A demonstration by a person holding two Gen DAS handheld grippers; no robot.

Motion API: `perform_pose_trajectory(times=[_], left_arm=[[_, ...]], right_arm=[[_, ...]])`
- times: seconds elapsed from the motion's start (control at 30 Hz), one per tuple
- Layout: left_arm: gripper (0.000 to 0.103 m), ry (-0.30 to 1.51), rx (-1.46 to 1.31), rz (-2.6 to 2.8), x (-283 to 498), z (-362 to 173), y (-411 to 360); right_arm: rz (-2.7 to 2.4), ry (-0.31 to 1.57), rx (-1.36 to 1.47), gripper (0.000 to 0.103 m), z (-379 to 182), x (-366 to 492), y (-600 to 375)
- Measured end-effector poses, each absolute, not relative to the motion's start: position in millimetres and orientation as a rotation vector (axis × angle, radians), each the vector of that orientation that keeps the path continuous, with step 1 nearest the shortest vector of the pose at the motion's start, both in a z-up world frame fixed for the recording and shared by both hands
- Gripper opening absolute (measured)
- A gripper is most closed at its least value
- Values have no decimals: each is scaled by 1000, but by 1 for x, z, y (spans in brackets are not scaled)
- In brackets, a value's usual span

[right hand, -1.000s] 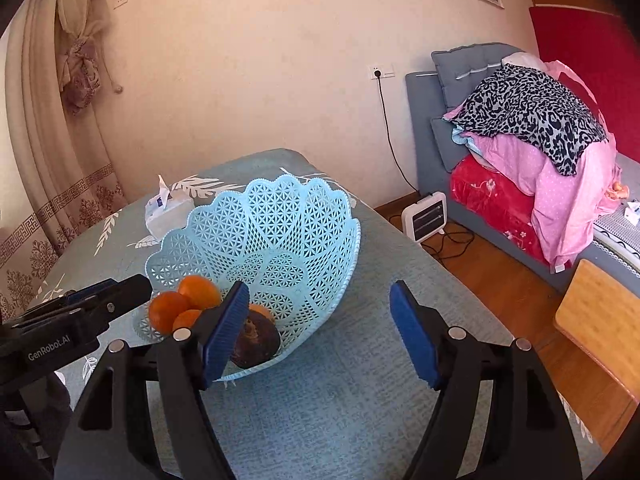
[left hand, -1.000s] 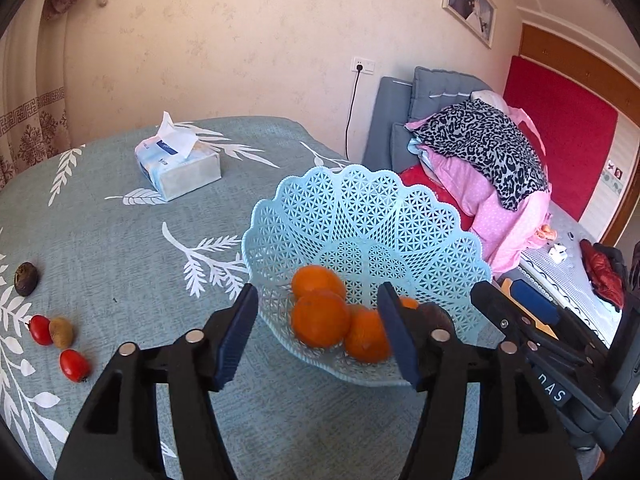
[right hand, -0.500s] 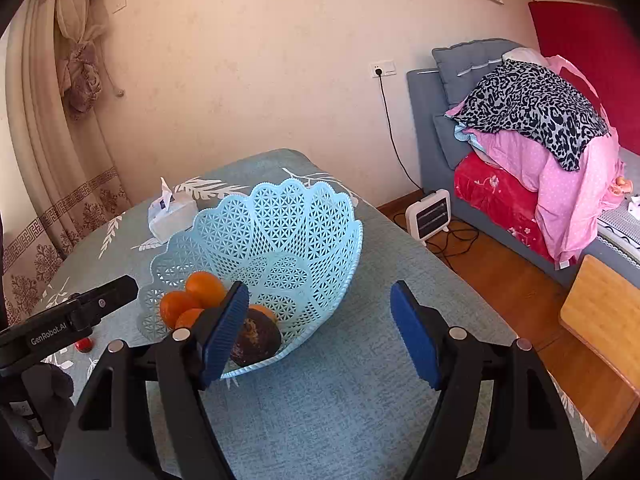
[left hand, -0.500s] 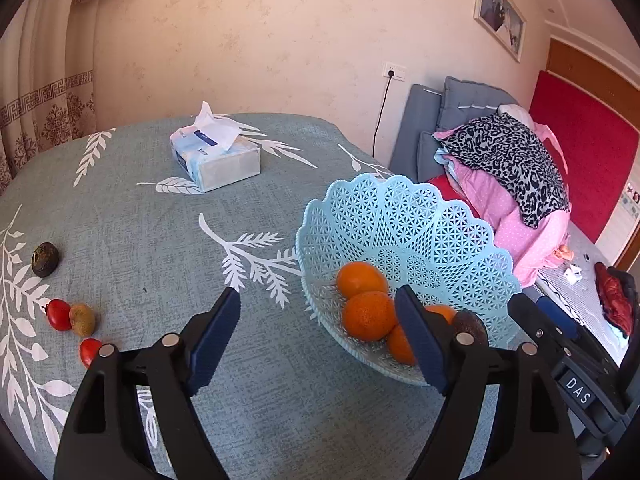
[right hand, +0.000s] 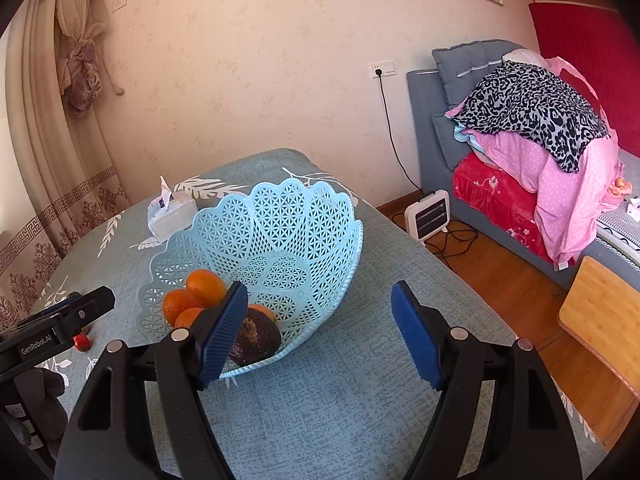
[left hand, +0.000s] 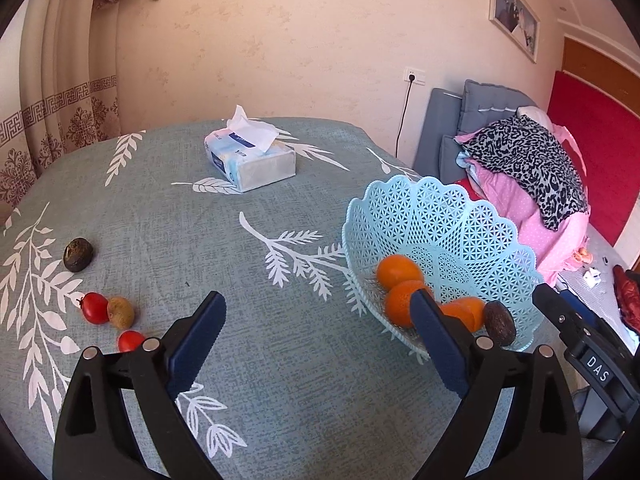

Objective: Organize fruits
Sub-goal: 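Move the open left gripper back to the dark brown round fruit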

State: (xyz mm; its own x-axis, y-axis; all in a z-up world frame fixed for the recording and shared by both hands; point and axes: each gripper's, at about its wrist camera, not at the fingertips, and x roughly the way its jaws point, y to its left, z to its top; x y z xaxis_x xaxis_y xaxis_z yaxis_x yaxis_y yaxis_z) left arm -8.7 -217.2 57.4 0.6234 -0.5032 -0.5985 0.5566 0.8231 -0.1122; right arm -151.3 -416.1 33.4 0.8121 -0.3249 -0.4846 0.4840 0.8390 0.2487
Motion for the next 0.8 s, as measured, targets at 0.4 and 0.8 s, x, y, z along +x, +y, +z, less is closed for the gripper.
perform_pose_trajectory(times=[0.4, 0.8], left_arm=[[92, 675, 46, -487, 14, 54, -171], [92, 695, 44, -264, 60, 52, -105]], right_arm=[[-445, 445, 372, 76, 34, -154, -417], [-448, 449, 367, 76, 33, -156, -417]])
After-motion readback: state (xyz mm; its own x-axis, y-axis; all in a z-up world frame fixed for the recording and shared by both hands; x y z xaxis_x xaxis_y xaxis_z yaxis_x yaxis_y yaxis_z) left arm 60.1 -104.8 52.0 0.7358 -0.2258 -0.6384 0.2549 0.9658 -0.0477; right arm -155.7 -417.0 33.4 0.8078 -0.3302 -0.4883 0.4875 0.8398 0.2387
